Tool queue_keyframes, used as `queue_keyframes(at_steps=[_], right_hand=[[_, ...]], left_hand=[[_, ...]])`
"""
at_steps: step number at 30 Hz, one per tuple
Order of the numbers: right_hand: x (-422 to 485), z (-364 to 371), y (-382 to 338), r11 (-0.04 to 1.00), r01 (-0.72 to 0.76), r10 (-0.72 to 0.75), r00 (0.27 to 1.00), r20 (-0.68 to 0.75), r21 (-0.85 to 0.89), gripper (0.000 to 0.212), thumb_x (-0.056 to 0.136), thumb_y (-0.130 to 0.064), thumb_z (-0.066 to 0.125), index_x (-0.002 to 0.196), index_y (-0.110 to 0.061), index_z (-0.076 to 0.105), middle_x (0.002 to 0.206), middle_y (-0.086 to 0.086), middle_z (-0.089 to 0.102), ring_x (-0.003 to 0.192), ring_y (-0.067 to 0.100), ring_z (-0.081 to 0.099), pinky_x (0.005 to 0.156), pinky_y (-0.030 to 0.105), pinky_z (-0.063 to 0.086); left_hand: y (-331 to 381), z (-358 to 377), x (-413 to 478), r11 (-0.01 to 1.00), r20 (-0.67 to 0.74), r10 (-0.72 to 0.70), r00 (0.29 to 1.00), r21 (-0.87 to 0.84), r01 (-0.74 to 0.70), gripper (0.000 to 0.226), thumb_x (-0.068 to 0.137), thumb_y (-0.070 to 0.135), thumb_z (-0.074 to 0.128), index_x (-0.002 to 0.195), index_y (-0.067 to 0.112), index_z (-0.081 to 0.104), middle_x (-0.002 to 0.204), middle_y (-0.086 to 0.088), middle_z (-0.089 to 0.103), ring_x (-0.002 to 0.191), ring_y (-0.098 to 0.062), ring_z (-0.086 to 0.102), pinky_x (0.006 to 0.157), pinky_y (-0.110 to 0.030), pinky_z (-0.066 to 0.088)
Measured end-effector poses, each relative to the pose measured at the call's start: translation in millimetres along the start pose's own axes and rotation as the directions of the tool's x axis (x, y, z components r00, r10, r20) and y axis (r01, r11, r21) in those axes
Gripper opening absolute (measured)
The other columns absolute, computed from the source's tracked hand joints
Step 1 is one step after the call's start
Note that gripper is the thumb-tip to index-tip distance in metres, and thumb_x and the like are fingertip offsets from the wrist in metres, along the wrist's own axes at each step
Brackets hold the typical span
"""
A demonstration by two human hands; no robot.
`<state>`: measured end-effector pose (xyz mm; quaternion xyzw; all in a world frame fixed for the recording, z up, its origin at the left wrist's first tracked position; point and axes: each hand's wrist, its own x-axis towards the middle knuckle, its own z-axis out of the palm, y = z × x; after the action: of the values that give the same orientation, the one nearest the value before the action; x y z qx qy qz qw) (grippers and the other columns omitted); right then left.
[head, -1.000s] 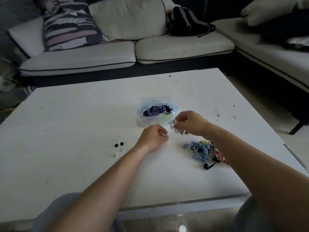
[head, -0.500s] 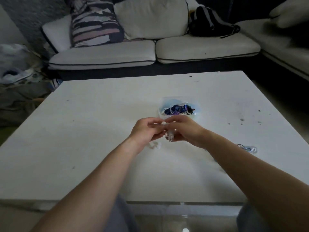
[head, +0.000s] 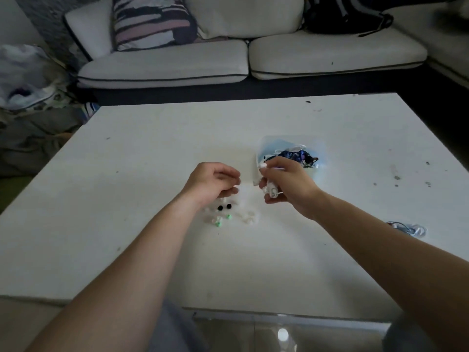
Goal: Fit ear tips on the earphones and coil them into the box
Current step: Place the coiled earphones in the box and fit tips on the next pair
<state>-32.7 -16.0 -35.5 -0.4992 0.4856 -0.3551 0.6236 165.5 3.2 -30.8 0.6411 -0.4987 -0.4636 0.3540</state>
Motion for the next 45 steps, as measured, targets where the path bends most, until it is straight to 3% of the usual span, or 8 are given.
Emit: queue_keyframes(at_steps=[3, 8, 14, 22, 27, 31, 38, 45], right_hand=[[3, -8, 0, 0.998, -0.057, 0.057, 0.998, 0.017, 0.004, 0.007, 0.098, -0.017, 0.059, 0.097, -0.011, 0.061, 0.067, 0.007, 0.066, 0.054, 0.020, 0.054, 0.058, 0.035, 0.056], [4, -11, 0, 0.993, -0.113, 0.114, 0.992, 0.053, -0.027, 0.011, 0.098, -0.017, 0.059, 0.103, -0.007, 0.061, 0.070, 0.011, 0.065, 0.045, 0.016, 0.049, 0.055, 0.032, 0.053], [3, -12, -3, 0.982, -0.170, 0.176, 0.981, 0.079, -0.078, 0.025, 0.098, -0.023, 0.057, 0.109, -0.002, 0.064, 0.069, 0.008, 0.064, 0.048, 0.019, 0.044, 0.052, 0.028, 0.048], [4, -15, -4, 0.987, -0.075, 0.076, 0.997, 0.002, -0.143, 0.016, 0.093, -0.024, 0.068, 0.099, -0.012, 0.076, 0.073, -0.001, 0.056, 0.055, 0.012, 0.043, 0.058, 0.026, 0.055], [4, -16, -7, 0.994, -0.001, 0.001, 1.000, -0.001, -0.110, 0.014, 0.090, -0.016, 0.072, 0.103, -0.020, 0.076, 0.078, 0.003, 0.062, 0.056, 0.014, 0.046, 0.059, 0.026, 0.056], [1, -15, -13, 0.997, 0.026, -0.024, 0.999, 0.023, -0.076, 0.015, 0.089, -0.012, 0.070, 0.100, -0.019, 0.076, 0.076, 0.000, 0.068, 0.063, 0.018, 0.047, 0.061, 0.027, 0.056], [-2, -8, -22, 0.998, 0.035, -0.035, 0.999, -0.007, 0.042, 0.012, 0.091, -0.016, 0.066, 0.096, -0.013, 0.076, 0.077, 0.001, 0.071, 0.065, 0.018, 0.049, 0.058, 0.026, 0.054], [-5, -9, -28, 0.994, 0.064, -0.064, 0.998, -0.001, 0.093, 0.013, 0.097, -0.015, 0.061, 0.102, -0.006, 0.069, 0.084, 0.006, 0.074, 0.076, 0.027, 0.050, 0.061, 0.029, 0.056]], left_hand=[[-12, -1, 10, 0.870, -0.040, 0.080, 0.996, 0.491, -0.050, 0.019, 0.084, 0.008, 0.068, 0.090, 0.025, 0.075, 0.087, 0.011, 0.072, 0.073, -0.001, 0.065, 0.061, -0.012, 0.046], [-18, 21, 14, 0.700, 0.085, 0.043, 0.995, 0.709, -0.091, 0.022, 0.077, 0.011, 0.066, 0.083, 0.031, 0.071, 0.086, 0.013, 0.069, 0.079, -0.010, 0.065, 0.072, -0.025, 0.054], [-21, 36, 19, 0.608, 0.083, 0.027, 0.996, 0.790, -0.082, 0.023, 0.079, 0.013, 0.061, 0.089, 0.032, 0.070, 0.091, 0.012, 0.065, 0.081, -0.014, 0.064, 0.065, -0.024, 0.047], [-25, 32, 20, 0.642, 0.044, 0.029, 0.999, 0.765, -0.052, 0.024, 0.078, 0.009, 0.056, 0.080, 0.030, 0.069, 0.089, 0.012, 0.067, 0.081, -0.013, 0.068, 0.075, -0.031, 0.058], [-3, 34, 15, 0.873, -0.059, 0.112, 0.992, 0.483, -0.070, 0.016, 0.081, 0.012, 0.067, 0.086, 0.026, 0.073, 0.084, 0.010, 0.070, 0.078, -0.007, 0.066, 0.058, -0.020, 0.053], [13, 27, 6, 0.990, -0.021, 0.119, 0.993, 0.073, -0.117, 0.019, 0.086, 0.016, 0.068, 0.096, 0.030, 0.075, 0.086, 0.001, 0.073, 0.078, -0.009, 0.066, 0.071, -0.024, 0.053], [28, 32, 0, 0.851, 0.062, -0.020, 0.998, -0.522, 0.049, 0.012, 0.092, 0.004, 0.065, 0.102, 0.003, 0.070, 0.099, -0.016, 0.075, 0.095, -0.025, 0.073, 0.080, -0.023, 0.059], [33, 30, -3, 0.743, 0.107, 0.004, 0.994, -0.666, 0.068, 0.021, 0.094, 0.003, 0.061, 0.114, 0.006, 0.065, 0.106, -0.014, 0.074, 0.102, -0.026, 0.072, 0.082, -0.023, 0.058]])
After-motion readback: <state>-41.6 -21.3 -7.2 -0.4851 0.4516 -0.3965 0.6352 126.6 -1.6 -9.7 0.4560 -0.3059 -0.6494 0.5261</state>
